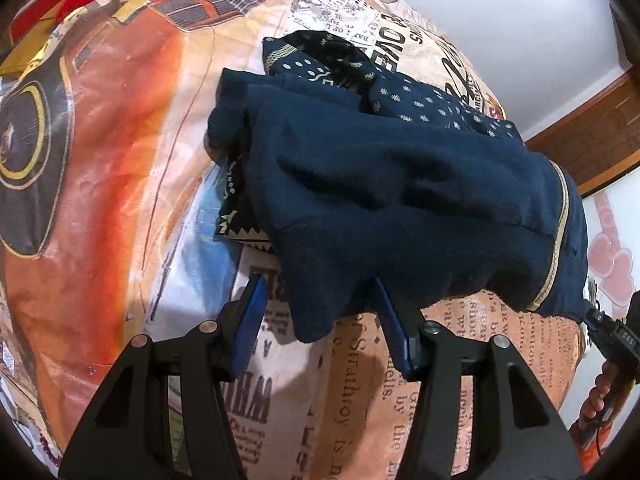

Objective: Fold large clothes

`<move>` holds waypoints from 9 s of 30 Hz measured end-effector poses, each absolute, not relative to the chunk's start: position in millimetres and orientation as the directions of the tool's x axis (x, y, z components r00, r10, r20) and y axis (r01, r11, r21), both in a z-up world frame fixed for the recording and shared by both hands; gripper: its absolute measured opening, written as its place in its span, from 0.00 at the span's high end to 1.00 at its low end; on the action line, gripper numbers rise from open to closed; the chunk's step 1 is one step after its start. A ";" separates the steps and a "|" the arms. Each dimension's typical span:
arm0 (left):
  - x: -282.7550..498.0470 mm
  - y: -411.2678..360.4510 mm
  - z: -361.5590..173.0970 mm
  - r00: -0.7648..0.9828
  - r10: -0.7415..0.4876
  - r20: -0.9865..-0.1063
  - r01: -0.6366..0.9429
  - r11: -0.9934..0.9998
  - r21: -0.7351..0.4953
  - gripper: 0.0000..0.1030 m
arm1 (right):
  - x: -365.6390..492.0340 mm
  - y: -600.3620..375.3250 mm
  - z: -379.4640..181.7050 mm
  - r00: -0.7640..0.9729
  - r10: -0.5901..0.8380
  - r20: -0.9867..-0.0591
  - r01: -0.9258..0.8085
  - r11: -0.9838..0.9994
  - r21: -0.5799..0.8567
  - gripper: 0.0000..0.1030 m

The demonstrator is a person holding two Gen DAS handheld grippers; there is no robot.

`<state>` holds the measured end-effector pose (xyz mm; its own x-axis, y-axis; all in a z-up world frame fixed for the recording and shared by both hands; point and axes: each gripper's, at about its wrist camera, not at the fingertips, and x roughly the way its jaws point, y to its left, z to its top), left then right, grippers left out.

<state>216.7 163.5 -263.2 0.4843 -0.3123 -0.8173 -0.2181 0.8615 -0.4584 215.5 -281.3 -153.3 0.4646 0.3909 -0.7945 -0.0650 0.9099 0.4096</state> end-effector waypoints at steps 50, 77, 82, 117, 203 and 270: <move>422.8 239.6 -254.8 0.552 -0.141 -0.822 -0.400 0.820 -0.409 0.97 | 494.9 -209.9 -188.4 0.402 0.345 -0.848 -0.134 0.938 0.318 0.88; 321.1 47.4 -198.4 0.433 -0.301 -0.850 0.112 0.953 -0.280 0.48 | 312.4 -199.9 -170.4 0.281 0.339 -0.898 -0.515 0.843 0.157 0.88; 364.8 45.5 -186.1 0.476 -0.240 -0.846 0.106 0.971 -0.216 0.48 | 333.6 -172.4 -167.0 0.313 0.353 -0.882 -0.568 0.813 0.123 0.89; 458.6 173.4 -268.9 0.423 -0.113 -0.899 -0.151 0.970 -0.192 0.60 | 483.2 -210.9 -199.3 0.441 0.284 -0.851 -0.384 0.917 0.107 0.88; 348.6 197.6 -308.1 0.612 -0.367 -0.700 -0.494 0.514 -0.701 0.62 | 339.2 -60.7 -207.1 0.225 0.274 -0.935 -0.648 0.759 0.067 0.88; 289.3 -58.3 -91.5 0.647 -0.325 -0.690 0.260 0.944 -0.201 0.26 | 288.4 -278.2 -69.7 0.506 0.436 -0.744 -0.282 0.899 0.335 0.88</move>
